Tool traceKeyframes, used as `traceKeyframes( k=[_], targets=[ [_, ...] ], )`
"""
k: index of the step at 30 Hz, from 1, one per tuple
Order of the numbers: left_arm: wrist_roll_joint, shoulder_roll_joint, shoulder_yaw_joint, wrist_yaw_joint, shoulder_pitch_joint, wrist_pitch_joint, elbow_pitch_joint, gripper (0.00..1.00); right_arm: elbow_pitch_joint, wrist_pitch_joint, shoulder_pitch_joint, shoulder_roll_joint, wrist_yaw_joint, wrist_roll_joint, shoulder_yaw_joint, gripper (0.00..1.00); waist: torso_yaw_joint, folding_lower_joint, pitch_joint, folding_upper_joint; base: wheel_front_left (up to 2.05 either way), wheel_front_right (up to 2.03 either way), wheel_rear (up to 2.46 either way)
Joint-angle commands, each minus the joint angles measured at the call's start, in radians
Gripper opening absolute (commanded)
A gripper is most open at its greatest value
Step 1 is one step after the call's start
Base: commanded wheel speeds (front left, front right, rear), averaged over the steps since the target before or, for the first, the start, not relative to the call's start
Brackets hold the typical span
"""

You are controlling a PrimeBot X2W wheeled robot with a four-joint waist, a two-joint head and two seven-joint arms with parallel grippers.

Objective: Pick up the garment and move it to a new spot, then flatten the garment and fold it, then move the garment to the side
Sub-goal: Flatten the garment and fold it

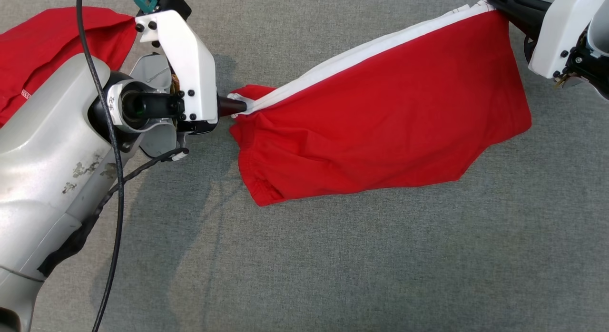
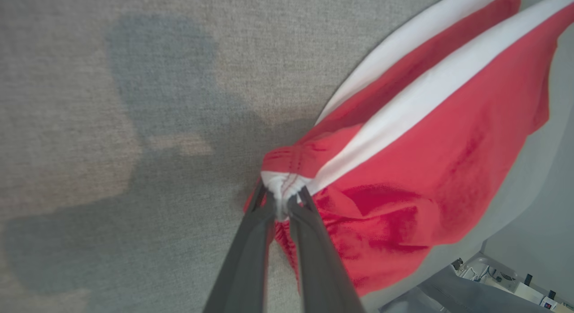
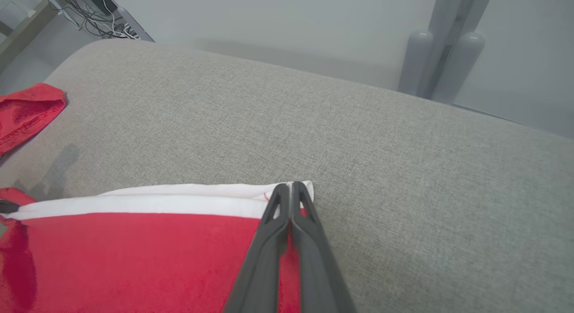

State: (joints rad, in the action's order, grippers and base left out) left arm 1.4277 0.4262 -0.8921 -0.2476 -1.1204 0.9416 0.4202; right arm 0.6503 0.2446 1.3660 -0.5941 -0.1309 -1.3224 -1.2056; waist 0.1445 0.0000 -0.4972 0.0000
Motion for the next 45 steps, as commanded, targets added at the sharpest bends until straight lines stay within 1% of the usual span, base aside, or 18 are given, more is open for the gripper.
traceKeyframes(
  k=[1, 8, 11, 17, 18, 19, 20, 21, 22, 23, 24, 25, 26, 27, 35, 42, 45],
  targets=[
    [-0.004, 0.008, 0.002, -0.005, -0.018, 0.002, -0.001, 0.00, 0.016, -0.007, 0.013, 0.004, 0.000, 0.001, -0.005, 0.00, 0.002, 0.0000, -0.003, 0.0000, 0.00, 0.00, 0.00],
    [-0.007, 0.012, 0.004, -0.014, -0.020, 0.005, -0.010, 0.00, 0.066, -0.012, 0.026, 0.021, 0.000, -0.008, -0.035, 0.00, 0.007, 0.0000, -0.011, 0.0000, 0.00, 0.00, 0.00],
    [-0.004, 0.004, 0.004, -0.016, -0.019, 0.008, -0.013, 0.00, 0.084, -0.010, 0.033, 0.034, 0.000, -0.013, -0.044, 0.00, 0.010, 0.0000, -0.017, 0.0000, 0.00, 0.00, 0.00],
    [-0.011, -0.010, 0.000, -0.002, -0.024, 0.000, -0.013, 0.00, 0.100, -0.020, 0.032, 0.057, 0.000, -0.024, -0.054, 0.00, 0.012, 0.0000, -0.025, 0.0000, 0.00, 0.00, 0.00],
    [-0.010, -0.013, 0.000, -0.002, -0.024, -0.002, -0.011, 0.07, 0.102, -0.021, 0.030, 0.062, 0.000, -0.025, -0.055, 0.00, 0.012, 0.0000, -0.025, 0.0000, 0.00, 0.00, 0.00],
    [-0.009, -0.015, 0.002, 0.001, -0.024, -0.004, -0.010, 0.25, 0.104, -0.024, 0.029, 0.067, 0.000, -0.027, -0.057, 0.00, 0.012, 0.0000, -0.025, 0.0000, 0.00, 0.00, 0.00],
    [-0.009, -0.015, 0.003, 0.003, -0.024, -0.007, -0.007, 0.38, 0.106, -0.025, 0.028, 0.069, 0.000, -0.027, -0.058, 0.00, 0.011, 0.0000, -0.024, 0.0000, 0.00, 0.00, 0.00],
    [-0.010, -0.014, 0.002, 0.006, -0.024, -0.006, -0.004, 0.48, 0.110, -0.028, 0.026, 0.071, 0.000, -0.030, -0.060, 0.13, 0.011, 0.0000, -0.023, 0.0000, 0.00, 0.00, 0.00],
    [-0.010, -0.013, -0.001, 0.009, -0.023, -0.002, -0.003, 0.67, 0.113, -0.030, 0.024, 0.073, 0.000, -0.033, -0.060, 0.26, 0.010, 0.0000, -0.021, 0.0000, 0.00, 0.00, 0.00],
    [-0.009, -0.013, -0.002, 0.009, -0.022, 0.000, -0.002, 0.86, 0.115, -0.033, 0.021, 0.075, 0.000, -0.036, -0.061, 0.26, 0.010, 0.0000, -0.018, 0.0000, 0.00, 0.00, 0.00],
    [-0.008, -0.013, -0.003, 0.010, -0.021, 0.002, -0.001, 1.00, 0.118, -0.035, 0.018, 0.076, 0.000, -0.037, -0.063, 0.37, 0.009, 0.0000, -0.015, 0.0000, 0.00, 0.00, 0.00],
    [-0.008, -0.012, -0.005, 0.012, -0.019, 0.004, 0.001, 1.00, 0.119, -0.036, 0.014, 0.078, 0.000, -0.037, -0.064, 0.82, 0.008, 0.0000, -0.011, 0.0000, 0.00, 0.00, 0.00],
    [-0.008, -0.011, -0.006, 0.013, -0.017, 0.007, 0.002, 1.00, 0.121, -0.039, 0.010, 0.081, 0.000, -0.039, -0.065, 0.95, 0.007, 0.0000, -0.007, 0.0000, 0.00, 0.00, 0.00],
    [-0.008, -0.009, -0.007, 0.013, -0.015, 0.008, 0.004, 1.00, 0.121, -0.041, 0.006, 0.083, 0.000, -0.041, -0.066, 1.00, 0.007, 0.0000, -0.002, 0.0000, 0.00, 0.00, 0.00],
    [-0.037, 0.018, -0.019, 0.022, -0.009, 0.000, 0.027, 1.00, 0.121, -0.094, -0.024, 0.095, 0.000, -0.040, -0.070, 1.00, -0.001, 0.0000, 0.046, 0.0000, 0.00, 0.00, 0.00],
    [-0.040, 0.046, -0.006, 0.087, 0.019, -0.045, 0.028, 1.00, 0.081, -0.168, -0.072, 0.066, 0.000, -0.070, -0.072, 1.00, -0.007, 0.0000, 0.118, 0.0000, 0.00, 0.00, 0.00],
    [-0.059, 0.063, 0.001, 0.127, 0.038, -0.097, 0.013, 1.00, 0.069, -0.209, -0.089, 0.043, 0.000, -0.058, -0.073, 1.00, -0.009, 0.0000, 0.142, 0.0000, 0.00, 0.00, 0.00]
  ],
)
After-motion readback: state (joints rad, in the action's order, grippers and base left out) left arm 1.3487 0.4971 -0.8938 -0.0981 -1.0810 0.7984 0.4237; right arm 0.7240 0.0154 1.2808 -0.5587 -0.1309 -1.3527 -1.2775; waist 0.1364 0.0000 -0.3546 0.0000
